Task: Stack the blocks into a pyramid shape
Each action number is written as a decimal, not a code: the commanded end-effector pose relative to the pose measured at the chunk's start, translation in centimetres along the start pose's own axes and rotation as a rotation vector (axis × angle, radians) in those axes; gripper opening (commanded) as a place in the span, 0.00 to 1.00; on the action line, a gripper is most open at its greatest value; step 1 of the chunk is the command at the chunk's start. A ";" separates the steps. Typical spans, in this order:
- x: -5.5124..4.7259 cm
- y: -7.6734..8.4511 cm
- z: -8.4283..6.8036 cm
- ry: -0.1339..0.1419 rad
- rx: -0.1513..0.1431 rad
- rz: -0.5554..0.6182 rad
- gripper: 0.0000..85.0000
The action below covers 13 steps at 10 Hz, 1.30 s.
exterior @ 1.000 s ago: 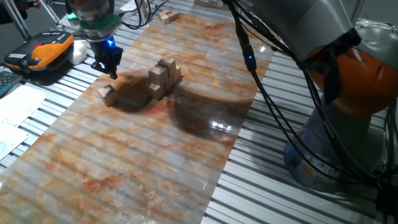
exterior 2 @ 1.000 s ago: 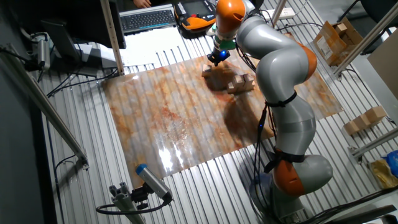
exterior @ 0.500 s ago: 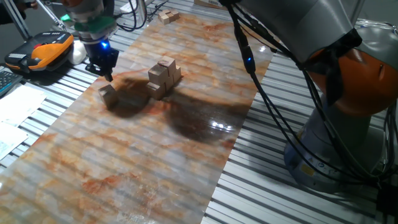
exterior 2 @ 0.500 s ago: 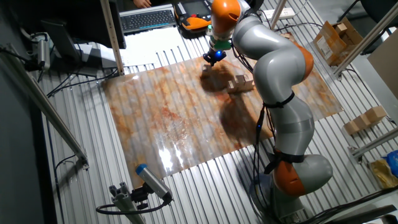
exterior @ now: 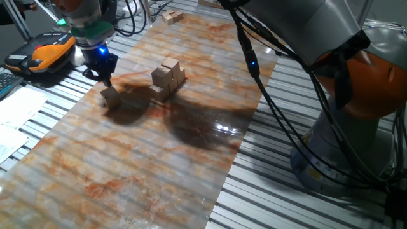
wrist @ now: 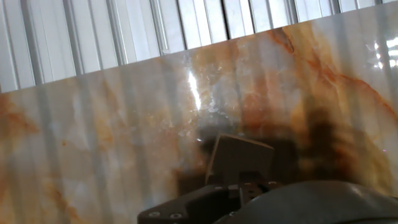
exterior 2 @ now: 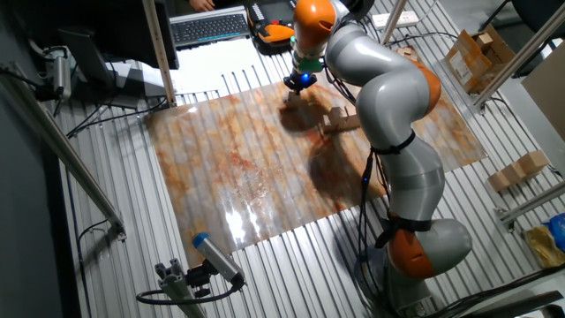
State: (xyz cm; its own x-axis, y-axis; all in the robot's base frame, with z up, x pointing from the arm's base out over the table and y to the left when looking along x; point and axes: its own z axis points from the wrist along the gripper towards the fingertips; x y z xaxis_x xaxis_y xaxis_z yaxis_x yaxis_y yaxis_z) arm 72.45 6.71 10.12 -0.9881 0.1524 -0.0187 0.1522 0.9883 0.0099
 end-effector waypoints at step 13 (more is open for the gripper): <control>0.2 1.0 0.6 -0.026 0.044 0.173 0.60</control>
State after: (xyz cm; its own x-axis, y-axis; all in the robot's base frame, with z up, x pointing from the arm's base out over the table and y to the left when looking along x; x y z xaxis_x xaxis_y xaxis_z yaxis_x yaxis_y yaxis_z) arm 72.38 7.76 9.50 -0.9460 0.3209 -0.0463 0.3223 0.9462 -0.0288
